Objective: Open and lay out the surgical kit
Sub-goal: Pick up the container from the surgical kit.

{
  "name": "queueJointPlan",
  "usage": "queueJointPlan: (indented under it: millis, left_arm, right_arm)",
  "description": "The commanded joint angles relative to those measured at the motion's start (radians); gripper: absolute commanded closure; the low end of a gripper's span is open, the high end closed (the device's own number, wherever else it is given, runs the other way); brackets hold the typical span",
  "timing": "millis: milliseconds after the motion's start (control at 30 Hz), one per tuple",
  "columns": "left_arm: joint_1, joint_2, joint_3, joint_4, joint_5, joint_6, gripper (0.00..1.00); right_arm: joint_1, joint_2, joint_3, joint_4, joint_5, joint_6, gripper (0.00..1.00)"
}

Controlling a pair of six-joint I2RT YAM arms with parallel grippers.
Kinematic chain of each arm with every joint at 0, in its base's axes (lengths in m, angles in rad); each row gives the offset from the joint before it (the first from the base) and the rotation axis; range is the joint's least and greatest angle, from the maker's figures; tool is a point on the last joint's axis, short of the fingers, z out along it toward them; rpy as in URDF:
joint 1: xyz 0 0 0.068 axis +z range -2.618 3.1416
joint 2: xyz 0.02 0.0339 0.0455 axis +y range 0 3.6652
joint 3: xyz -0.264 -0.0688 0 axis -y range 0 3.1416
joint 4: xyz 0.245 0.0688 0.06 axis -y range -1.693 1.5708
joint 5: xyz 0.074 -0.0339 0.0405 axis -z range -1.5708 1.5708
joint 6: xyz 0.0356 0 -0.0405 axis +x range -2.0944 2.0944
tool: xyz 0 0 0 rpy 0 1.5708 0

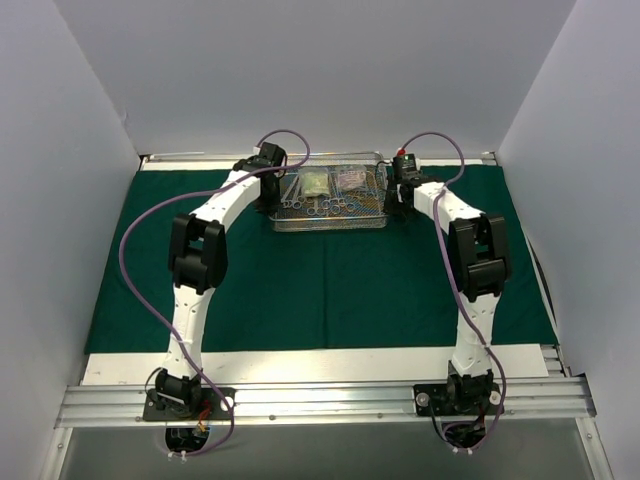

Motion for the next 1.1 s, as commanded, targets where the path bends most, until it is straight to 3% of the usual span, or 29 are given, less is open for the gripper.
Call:
queueJointPlan:
  millis: [0, 533, 767, 1067]
  left_arm:
    - [-0.012, -0.07, 0.051, 0.102, -0.018, 0.05, 0.96]
    - [-0.006, -0.241, 0.011, 0.255, -0.091, 0.131, 0.98]
    - [0.03, -0.343, -0.156, 0.378, -0.11, 0.139, 0.98]
    - [0.08, -0.447, -0.289, 0.403, -0.093, 0.143, 0.98]
  right_arm:
    - [0.001, -0.057, 0.045, 0.021, 0.062, -0.041, 1.0]
    - [0.086, -0.172, 0.053, 0.113, 0.121, -0.118, 1.0]
    - [0.173, -0.18, 0.061, 0.136, 0.142, -0.135, 1.0]
    - [0.274, -0.172, 0.076, 0.136, 0.154, -0.126, 1.0]
